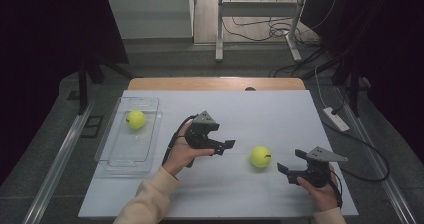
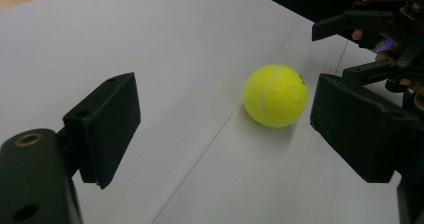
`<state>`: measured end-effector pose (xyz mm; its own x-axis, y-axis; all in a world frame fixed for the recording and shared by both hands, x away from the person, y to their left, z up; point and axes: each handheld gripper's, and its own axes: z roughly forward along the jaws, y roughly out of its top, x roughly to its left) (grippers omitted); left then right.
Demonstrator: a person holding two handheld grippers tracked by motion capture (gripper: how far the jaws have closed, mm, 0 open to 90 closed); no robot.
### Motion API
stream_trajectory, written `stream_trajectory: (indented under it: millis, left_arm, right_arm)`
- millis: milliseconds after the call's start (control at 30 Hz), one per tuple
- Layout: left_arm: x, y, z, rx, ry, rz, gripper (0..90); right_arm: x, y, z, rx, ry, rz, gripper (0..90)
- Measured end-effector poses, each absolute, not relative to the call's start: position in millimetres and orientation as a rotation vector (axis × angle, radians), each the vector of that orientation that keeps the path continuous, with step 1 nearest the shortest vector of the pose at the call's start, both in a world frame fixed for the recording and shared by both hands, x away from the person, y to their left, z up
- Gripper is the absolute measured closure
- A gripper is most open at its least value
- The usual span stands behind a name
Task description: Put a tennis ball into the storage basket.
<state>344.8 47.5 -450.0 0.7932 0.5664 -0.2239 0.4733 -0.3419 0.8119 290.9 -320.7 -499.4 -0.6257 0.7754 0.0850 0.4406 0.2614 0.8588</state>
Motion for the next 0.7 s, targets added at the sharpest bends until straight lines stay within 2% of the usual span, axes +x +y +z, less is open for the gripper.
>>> stream_trajectory:
  millis: [700]
  left_arm:
    - [348.5,34.3,-453.6,2.009,0.779,0.085,13.5]
  right_arm:
    - [290.6,-321.4,-499.3,1.108,2.184,1.307,8.8]
